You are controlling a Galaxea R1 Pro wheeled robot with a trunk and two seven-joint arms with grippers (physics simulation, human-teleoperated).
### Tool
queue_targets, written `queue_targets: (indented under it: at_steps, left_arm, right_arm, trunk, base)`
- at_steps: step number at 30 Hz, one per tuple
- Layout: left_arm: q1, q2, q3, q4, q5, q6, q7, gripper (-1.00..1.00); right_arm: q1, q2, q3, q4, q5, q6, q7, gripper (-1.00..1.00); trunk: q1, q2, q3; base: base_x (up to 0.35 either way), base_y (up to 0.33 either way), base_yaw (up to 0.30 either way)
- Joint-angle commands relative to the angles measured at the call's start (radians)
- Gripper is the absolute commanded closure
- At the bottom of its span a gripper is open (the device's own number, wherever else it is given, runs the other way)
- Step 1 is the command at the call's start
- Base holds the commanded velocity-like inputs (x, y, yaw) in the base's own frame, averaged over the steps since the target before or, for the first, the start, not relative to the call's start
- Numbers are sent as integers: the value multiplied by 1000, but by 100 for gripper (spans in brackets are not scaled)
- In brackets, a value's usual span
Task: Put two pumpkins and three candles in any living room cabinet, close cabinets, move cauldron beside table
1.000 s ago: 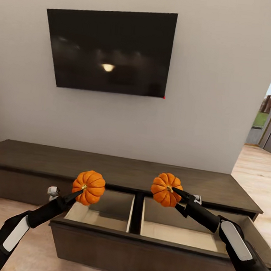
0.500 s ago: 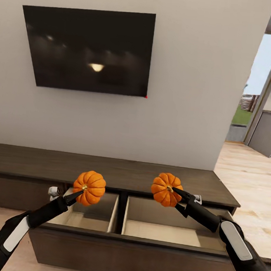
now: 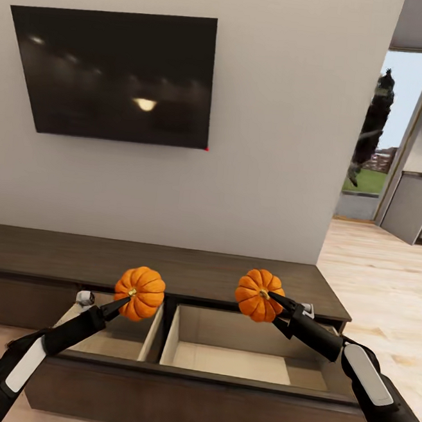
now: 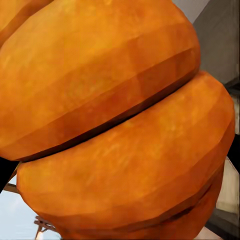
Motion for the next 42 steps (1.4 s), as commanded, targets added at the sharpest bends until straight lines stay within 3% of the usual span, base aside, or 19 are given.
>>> queue_targets:
  at_steps: [1, 42]
  left_arm:
    - [-1, -1, 1, -1, 8, 12, 6, 100]
    - [-1, -3, -7, -1, 12, 15, 15, 100]
  right_arm:
    - [-1, 0, 1, 1, -13, 5, 7, 100]
    - [-1, 2, 1, 1, -8, 5, 3, 100]
  trunk:
    - [0, -1, -1]
    - [0, -1, -1]
  base:
    - [0, -286, 0]
    - [0, -271, 0]
